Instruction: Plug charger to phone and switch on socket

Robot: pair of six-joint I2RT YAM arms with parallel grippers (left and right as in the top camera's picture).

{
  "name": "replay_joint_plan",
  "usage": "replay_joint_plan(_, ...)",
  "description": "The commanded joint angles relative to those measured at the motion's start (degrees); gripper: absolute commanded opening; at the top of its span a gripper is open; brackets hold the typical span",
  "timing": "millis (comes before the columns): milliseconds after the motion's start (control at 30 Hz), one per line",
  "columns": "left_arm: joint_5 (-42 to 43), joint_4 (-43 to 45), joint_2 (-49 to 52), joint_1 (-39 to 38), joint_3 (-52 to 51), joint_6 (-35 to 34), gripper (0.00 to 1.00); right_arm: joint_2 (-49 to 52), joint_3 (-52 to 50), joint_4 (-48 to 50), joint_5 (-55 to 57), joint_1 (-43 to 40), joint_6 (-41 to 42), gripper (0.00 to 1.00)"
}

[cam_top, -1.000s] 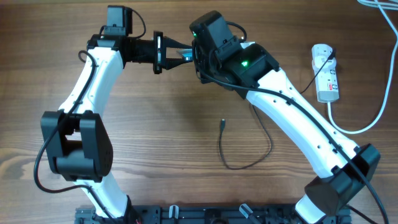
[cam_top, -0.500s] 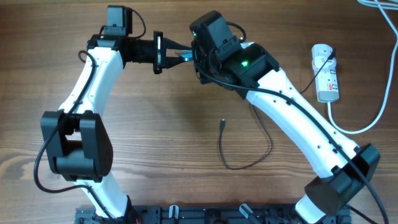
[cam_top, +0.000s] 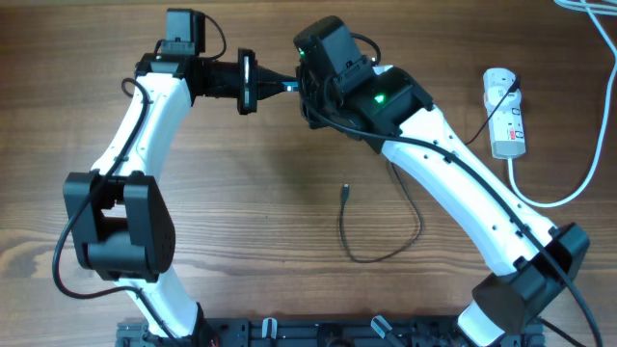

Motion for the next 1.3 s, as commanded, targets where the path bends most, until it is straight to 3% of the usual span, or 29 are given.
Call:
replay_joint_plan(0, 0.74, 0.20, -1.81, 0.00, 1.01, 0.26, 0.04, 0.07, 0.90, 0.17, 0.28, 0.02, -2.67, 0.45)
replay_joint_plan(167, -1.27, 0.24, -1.81, 0.07, 1.01, 0.28, 0.04, -0.09, 0.90, 0.15, 3.93, -0.55, -7.69, 0.55)
replay_joint_plan(267, -4.85, 0.42, -1.81, 0.26, 1.01, 0.31, 0.04, -1.01, 0.90, 0.22, 4.37, -2.12, -15.56, 0.67)
replay_joint_plan(533, -11.17, 3.21, -1.81, 2.27, 1.01, 6.36, 0.04, -6.27, 0.90, -1.42, -3.08, -13.11, -48.81, 0.77)
replay_joint_plan(633, -14.10, 3.26, -1.81, 3.08, 1.01, 13.81, 0.04, -6.82, 0.90, -5.79, -7.37, -17.35, -62.14, 0.98)
replay_joint_plan(667, -15.23, 3.28, -1.81, 3.26, 1.01, 15.87, 0.04, -6.80, 0.90, -7.56, -7.91, -18.23, -64.72, 0.99)
replay_joint_plan(933, -26.27, 3.41, -1.81, 3.43, 1.01, 27.17, 0.04, -5.75, -2.32, -18.84, -7.72, -19.23, -78.31, 1.00)
replay_joint_plan(1267, -33.53, 2.08, -1.81, 3.43, 1.01, 33.57, 0.04, -4.79, -19.56, -16.50, -11.37, -17.29, -79.01, 0.99)
